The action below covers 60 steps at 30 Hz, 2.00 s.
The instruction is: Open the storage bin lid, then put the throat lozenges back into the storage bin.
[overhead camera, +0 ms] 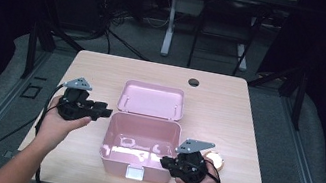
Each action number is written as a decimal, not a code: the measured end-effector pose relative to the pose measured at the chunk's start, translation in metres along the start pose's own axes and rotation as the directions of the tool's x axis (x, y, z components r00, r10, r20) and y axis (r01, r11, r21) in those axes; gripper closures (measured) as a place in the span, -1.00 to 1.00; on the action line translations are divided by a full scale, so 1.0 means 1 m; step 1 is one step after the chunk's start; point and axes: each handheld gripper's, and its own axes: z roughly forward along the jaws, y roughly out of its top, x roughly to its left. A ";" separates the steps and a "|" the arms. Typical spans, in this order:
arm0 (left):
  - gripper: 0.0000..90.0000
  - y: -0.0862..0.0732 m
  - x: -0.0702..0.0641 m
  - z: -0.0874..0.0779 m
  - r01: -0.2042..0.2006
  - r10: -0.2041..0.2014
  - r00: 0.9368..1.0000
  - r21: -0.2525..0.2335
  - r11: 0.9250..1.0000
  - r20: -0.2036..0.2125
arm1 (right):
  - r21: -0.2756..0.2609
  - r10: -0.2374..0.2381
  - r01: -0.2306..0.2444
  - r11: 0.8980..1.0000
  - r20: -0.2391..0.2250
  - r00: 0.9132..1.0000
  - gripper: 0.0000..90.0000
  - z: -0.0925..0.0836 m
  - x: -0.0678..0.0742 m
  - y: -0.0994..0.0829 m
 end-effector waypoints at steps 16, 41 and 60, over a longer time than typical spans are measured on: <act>0.25 -0.025 0.019 -0.003 0.006 -0.003 0.999 0.062 0.998 -0.047 | -0.048 -0.012 0.011 0.999 -0.025 1.000 0.39 -0.011 -0.002 0.014; -0.08 -0.037 0.007 -0.015 -0.044 0.045 0.999 0.085 0.995 -0.020 | -0.065 -0.030 0.034 0.997 0.066 0.997 -0.12 -0.031 -0.022 0.043; -0.12 -0.036 0.006 -0.029 -0.044 0.045 0.999 0.047 0.998 -0.011 | 0.060 0.015 -0.026 0.998 0.175 0.984 -0.33 -0.039 -0.065 0.048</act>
